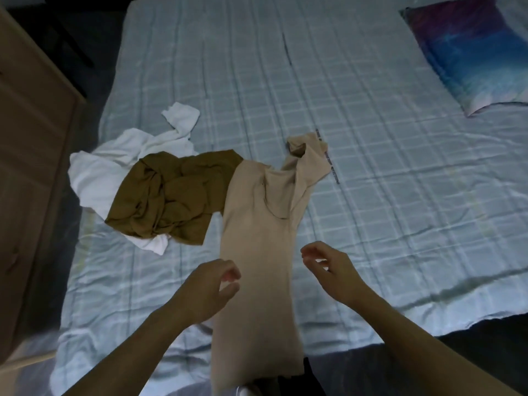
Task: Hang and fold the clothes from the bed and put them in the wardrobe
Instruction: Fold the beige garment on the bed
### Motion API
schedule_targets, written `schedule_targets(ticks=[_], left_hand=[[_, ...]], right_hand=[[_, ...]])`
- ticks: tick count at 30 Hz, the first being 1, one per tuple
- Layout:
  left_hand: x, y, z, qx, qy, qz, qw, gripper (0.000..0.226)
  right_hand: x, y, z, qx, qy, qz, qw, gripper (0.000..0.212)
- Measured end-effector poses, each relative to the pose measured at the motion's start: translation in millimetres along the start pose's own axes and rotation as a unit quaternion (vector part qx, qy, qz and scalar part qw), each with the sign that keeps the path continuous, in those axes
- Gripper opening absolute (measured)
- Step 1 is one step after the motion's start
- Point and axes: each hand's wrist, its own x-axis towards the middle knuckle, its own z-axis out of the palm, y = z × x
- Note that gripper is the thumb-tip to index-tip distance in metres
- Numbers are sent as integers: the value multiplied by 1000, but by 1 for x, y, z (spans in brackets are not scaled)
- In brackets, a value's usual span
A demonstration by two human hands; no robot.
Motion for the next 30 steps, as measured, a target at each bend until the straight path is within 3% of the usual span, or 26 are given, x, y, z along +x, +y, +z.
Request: schedule_targets(ticks=[10,13,17,19,21,25,27,30], left_hand=[[139,-20,-13,-4,136,-5,991,6],[186,-40,-23,25,153,13,988,33],[255,-64,-32,60,177,43,981,47],[289,-70,-35,106,183,98,973,49],[321,-71,-40,152,147,96,973,45],[366,-80,-37,219,-45,-2,975,78],[376,-88,-31,217,-104,-16,971,73],[375,-96,-27,175,-89,-7,980,51]], right_hand=[[147,27,-34,-6,55,-33,998,17],[190,38,-28,-44,59,-79,994,20],[242,45,-20,-112,77,-161,977,27],[262,45,-16,-155,65,-197,966,31],[280,47,-9,-214,31,-222,951,38],[306,60,1,-332,-63,-203,919,53],[312,67,-2,-406,-106,-134,898,68],[313,74,-12,-485,-110,-77,864,90]])
